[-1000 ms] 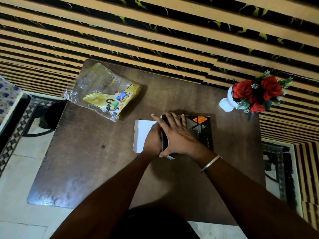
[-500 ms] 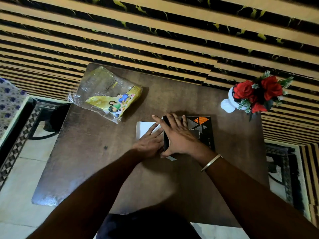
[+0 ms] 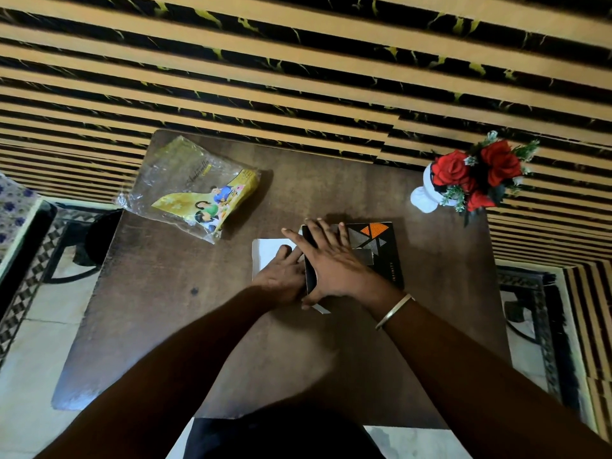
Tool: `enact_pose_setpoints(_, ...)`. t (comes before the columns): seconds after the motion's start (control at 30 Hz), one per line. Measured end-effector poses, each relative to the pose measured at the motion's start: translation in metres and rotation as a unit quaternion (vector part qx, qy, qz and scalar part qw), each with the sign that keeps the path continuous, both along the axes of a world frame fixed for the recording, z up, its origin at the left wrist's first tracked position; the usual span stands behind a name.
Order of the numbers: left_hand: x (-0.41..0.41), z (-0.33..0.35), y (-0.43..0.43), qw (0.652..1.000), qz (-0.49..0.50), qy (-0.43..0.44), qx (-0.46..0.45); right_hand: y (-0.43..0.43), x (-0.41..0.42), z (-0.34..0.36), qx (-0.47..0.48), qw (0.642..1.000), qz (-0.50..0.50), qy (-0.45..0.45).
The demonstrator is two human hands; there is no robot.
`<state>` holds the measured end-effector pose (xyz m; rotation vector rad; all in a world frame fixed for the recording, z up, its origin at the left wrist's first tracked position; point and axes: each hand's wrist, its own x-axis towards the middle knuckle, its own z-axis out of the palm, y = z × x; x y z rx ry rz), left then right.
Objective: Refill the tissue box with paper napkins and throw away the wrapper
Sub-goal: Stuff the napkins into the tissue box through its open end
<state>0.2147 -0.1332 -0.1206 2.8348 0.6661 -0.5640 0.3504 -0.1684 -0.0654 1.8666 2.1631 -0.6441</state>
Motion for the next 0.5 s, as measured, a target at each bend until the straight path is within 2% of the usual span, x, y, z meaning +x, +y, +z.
enact_pose_setpoints(0.2, -0.002, 0.002, -0.001, 0.999, 0.030, 0.030, 0.000, 0.000, 0.001, 0.001, -0.005, 1.000, 0.006, 0.010)
enact_pose_setpoints(0.3, -0.007, -0.005, -0.001, 0.999, 0.048, -0.012, -0.013, 0.000, 0.009, 0.003, -0.025, 0.999, 0.012, 0.022)
enact_pose_setpoints(0.4, -0.025, -0.021, -0.003, 0.975, 0.180, -0.126, -0.034, -0.001, 0.019, 0.007, -0.033, 0.999, 0.015, 0.014)
enact_pose_setpoints(0.47, -0.038, -0.027, -0.005, 0.931, 0.311, -0.191, -0.015, -0.002, 0.018, 0.005, -0.025, 1.000, 0.017, 0.003)
enact_pose_setpoints(0.5, -0.042, -0.028, -0.006, 0.909, 0.368, -0.196, 0.001, -0.003, 0.016, 0.002, -0.013, 1.000, 0.019, -0.003)
